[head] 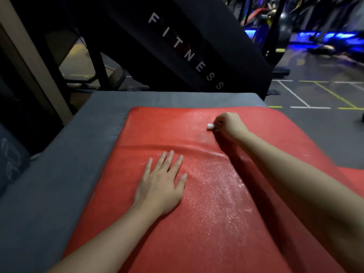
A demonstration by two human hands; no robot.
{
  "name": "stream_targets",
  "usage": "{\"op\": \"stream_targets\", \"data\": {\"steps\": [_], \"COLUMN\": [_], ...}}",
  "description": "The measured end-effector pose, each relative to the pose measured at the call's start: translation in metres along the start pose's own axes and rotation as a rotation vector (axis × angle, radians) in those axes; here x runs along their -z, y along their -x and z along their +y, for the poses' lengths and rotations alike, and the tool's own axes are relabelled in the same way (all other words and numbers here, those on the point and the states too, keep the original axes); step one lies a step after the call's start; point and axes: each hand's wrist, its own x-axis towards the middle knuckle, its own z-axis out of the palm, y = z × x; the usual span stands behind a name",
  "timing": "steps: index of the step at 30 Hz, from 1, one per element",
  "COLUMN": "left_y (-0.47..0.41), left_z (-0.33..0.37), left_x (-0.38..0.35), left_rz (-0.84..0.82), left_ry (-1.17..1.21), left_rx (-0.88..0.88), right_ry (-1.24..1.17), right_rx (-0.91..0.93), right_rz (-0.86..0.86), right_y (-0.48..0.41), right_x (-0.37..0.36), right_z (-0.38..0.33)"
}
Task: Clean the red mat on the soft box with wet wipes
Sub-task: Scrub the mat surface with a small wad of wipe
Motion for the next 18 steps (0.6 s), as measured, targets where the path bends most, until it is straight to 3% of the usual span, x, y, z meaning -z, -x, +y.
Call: {"op": "stream_targets", "data": {"steps": [7, 12, 18], "left_y": [0.0, 0.001, 0.011], "left_z": [0.0, 0.001, 0.006], "left_x": [0.002, 0.0, 0.007], "left_rz": [0.01, 0.04, 0.128], "left_ry": [0.006, 0.006, 0.045], "left_rx": [-0.004, -0.012, -0.029], "right_ry": [0.066, 0.04, 0.044], "right_rx": [0.042, 0.125, 0.048], "right_rz": [-0.104, -0.064, -0.031], "right_y": [0.071, 0.164, 0.152], "right_x": [0.013, 0.018, 0.02], "right_z": [-0.021, -0.027, -0.03]}}
